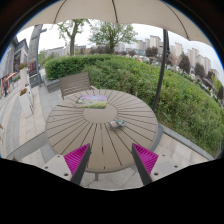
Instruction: Arrange mouse
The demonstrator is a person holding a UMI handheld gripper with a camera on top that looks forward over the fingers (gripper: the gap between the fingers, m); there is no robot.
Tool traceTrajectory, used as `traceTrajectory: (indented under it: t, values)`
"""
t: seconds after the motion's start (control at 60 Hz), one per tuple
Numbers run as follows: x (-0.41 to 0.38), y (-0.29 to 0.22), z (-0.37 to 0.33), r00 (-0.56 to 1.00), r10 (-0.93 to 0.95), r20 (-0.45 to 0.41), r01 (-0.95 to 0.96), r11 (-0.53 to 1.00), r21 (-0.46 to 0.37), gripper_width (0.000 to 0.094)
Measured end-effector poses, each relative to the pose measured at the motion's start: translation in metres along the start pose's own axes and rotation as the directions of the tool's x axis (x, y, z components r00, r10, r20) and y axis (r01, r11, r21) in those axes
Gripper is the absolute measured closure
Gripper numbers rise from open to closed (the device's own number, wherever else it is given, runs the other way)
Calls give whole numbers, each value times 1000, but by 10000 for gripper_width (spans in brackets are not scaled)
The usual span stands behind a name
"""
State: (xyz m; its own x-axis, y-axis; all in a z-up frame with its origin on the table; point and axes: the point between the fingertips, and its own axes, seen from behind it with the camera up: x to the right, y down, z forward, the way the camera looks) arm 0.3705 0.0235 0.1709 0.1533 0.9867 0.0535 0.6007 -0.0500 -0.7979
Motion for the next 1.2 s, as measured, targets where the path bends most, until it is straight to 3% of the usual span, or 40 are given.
traceTrajectory:
  t: [0.15, 0.533, 0.8, 1.2]
  values:
    - [-10, 21, 38, 1000, -17, -15, 18, 1000, 23, 90]
    - [-5, 15, 162, 999, 6, -37, -3, 997, 73, 91]
    - [-4, 21, 250, 999, 40, -28, -38, 998, 43, 89]
    - [-4, -26, 333, 996, 83, 25, -83, 996, 7, 81]
